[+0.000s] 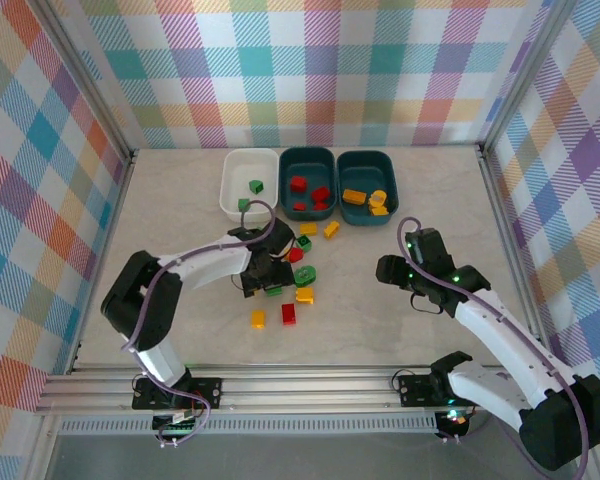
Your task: Sort the legos into containers by color
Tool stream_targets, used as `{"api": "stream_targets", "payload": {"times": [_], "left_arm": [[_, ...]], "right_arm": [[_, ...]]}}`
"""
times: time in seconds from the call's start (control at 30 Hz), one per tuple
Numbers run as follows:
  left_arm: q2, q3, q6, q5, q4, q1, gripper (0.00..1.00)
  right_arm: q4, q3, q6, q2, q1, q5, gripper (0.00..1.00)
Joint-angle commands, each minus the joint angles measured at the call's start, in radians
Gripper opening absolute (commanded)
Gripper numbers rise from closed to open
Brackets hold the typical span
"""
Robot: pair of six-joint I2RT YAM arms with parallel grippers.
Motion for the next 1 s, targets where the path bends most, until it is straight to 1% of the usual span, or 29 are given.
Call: {"api": "stream_targets", "payload": {"times": [0.0, 0.13, 0.27, 0.4, 0.53, 0.6, 0.67, 0.7, 0.77, 0.87, 0.97], "left_arm": [[0.059, 0.031, 0.005, 0.001, -0.002, -0.014, 0.75], [0.125, 0.066, 0.023, -0.026, -0.016, -0.013, 0.66], [0.15, 0.087, 0.037, -0.035, -0.023, -0.014, 0.45], [0.132, 0.096, 0.049, -0.039, -0.043, -0.014, 0.35], [0.043, 0.115, 0.067, -0.055, -0.091, -0.014, 0.34], [-0.012, 0.158, 0.098, -0.089, -0.135, -0.006, 0.34], [-0.057, 0.225, 0.142, -0.111, -0.169, 0.034, 0.34], [-0.065, 0.257, 0.164, -0.105, -0.169, 0.062, 0.34], [-0.053, 0.339, 0.21, -0.075, -0.169, 0.162, 0.33], [0.041, 0.476, 0.267, -0.006, -0.156, 0.297, 0.33], [0.177, 0.628, 0.318, 0.03, -0.159, 0.376, 0.33]], "right_arm": [[0.019, -0.012, -0.008, 0.006, 0.005, -0.008, 0.68], [0.028, -0.005, -0.02, 0.026, 0.005, 0.001, 0.68], [0.042, -0.003, -0.023, 0.045, 0.005, 0.002, 0.68], [0.051, 0.002, -0.021, 0.057, 0.005, -0.002, 0.67], [0.059, 0.011, -0.017, 0.068, 0.005, -0.011, 0.67], [0.067, 0.013, -0.011, 0.074, 0.005, -0.013, 0.67], [0.081, 0.014, -0.003, 0.086, 0.005, -0.022, 0.67], [0.089, 0.016, -0.001, 0.093, 0.005, -0.026, 0.67], [0.105, 0.021, 0.006, 0.116, 0.005, -0.038, 0.67], [0.124, 0.032, 0.014, 0.152, 0.005, -0.048, 0.67], [0.135, 0.047, 0.015, 0.18, 0.009, -0.055, 0.67]]}}
